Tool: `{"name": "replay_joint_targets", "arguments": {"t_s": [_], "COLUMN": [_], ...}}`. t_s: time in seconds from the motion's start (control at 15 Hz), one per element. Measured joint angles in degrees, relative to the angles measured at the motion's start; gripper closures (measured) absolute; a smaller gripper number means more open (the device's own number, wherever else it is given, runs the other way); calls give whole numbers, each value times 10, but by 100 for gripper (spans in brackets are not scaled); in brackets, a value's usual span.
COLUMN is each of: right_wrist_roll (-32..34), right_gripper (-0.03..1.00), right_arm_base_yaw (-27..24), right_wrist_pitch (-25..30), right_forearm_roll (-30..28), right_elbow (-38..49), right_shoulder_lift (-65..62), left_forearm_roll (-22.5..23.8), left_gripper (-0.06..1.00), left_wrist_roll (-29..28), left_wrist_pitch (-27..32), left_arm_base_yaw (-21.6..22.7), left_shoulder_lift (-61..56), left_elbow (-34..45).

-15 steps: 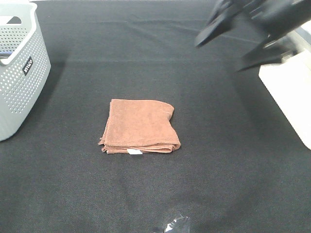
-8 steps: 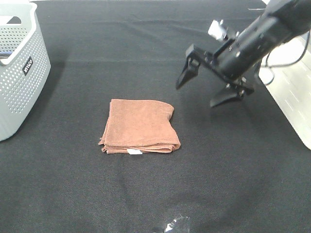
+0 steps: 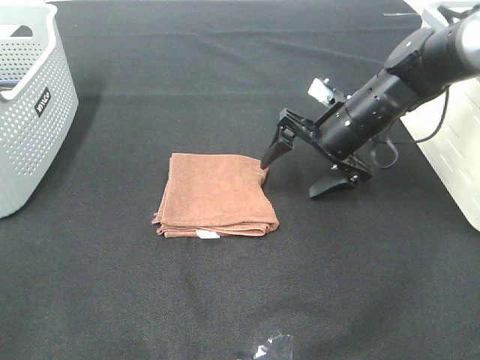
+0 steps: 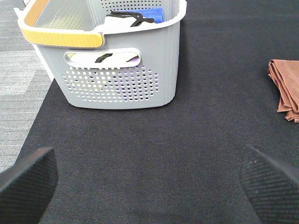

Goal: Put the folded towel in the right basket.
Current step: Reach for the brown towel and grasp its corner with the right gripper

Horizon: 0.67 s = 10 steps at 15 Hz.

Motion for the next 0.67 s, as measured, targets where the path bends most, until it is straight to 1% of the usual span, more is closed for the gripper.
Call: {"name": "replay_joint_targets", "arguments": {"t_s": [0.07, 0.27, 0.67], "right_wrist_roll": [-17, -32, -37], "right_gripper": [4, 4, 4], "right_arm_base_yaw": [0, 0, 0], "right_wrist_pitch": [0, -3, 6], "right_forearm_roll": [17, 25, 41], "right_elbow": [0, 0, -6], "right_shoulder_lift": [7, 10, 26], "left_forearm_roll": [0, -3, 0], "left_gripper": [-5, -5, -5], "left_wrist_roll": [0, 0, 0], "left_wrist_pitch": [0, 0, 0], "left_arm_base_yaw": [0, 0, 0], "left_shoulder_lift": [0, 0, 0], "left_elbow": [0, 0, 0]}}
